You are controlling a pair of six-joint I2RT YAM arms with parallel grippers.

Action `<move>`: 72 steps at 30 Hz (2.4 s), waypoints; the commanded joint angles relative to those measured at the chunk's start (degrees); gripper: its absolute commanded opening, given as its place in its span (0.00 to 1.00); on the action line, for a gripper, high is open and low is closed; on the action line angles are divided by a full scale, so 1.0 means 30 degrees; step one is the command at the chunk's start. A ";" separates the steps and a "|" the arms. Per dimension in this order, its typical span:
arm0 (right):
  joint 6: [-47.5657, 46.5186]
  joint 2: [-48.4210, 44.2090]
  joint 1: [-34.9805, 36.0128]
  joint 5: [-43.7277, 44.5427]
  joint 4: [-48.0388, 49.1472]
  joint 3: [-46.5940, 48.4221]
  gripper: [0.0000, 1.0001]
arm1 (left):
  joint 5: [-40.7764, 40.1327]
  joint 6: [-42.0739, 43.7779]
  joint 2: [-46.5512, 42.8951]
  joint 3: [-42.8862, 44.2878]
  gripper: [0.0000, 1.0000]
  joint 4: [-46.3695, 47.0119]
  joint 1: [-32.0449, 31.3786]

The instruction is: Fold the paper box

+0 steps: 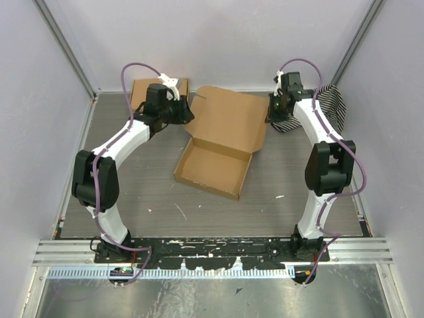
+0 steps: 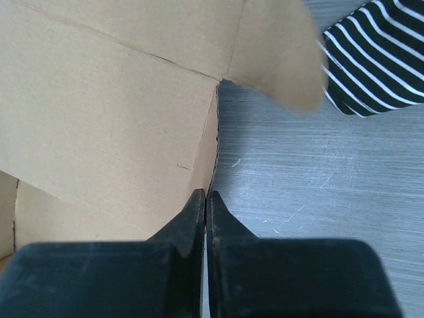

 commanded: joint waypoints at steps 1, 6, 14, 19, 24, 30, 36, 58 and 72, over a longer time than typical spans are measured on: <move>-0.1098 -0.2524 0.0248 0.1025 0.2922 -0.1450 0.01 | -0.2109 0.0845 -0.1035 0.1732 0.55 -0.2502 0.0050; -0.2271 -0.5139 0.0664 0.1295 0.6353 -0.4788 0.01 | -0.3872 0.2124 -0.1003 0.3623 0.64 -0.4461 0.0102; -0.4928 -0.8549 0.1213 0.1367 1.0311 -0.8493 0.01 | -0.2444 0.2864 0.1405 0.9141 0.64 -0.7855 0.0180; -0.5188 -0.9088 0.1243 0.1328 1.0159 -0.8670 0.01 | -0.1092 0.2717 0.2607 1.1620 0.59 -1.0187 0.0172; -0.5122 -0.9382 0.1329 0.1277 1.0100 -0.8714 0.01 | -0.1551 0.3091 0.1951 1.1187 0.59 -1.1790 0.0171; -0.5101 -0.9402 0.1360 0.1447 0.9838 -0.8625 0.01 | -0.1065 0.2963 0.0860 0.9672 0.61 -1.3283 0.0129; -0.4814 -0.9531 0.1351 0.0984 0.9671 -0.8739 0.01 | -0.1195 0.2369 0.0872 0.8034 0.61 -1.1708 -0.0012; -0.4603 -0.9454 0.1491 -0.0035 0.8516 -0.8354 0.01 | -0.0012 0.1351 0.3892 1.0922 0.29 -1.1577 -0.0039; -0.3903 -0.7421 0.1505 0.0176 0.4567 -0.4985 0.21 | 0.0639 0.2688 0.1235 0.8850 0.00 -0.9784 -0.0535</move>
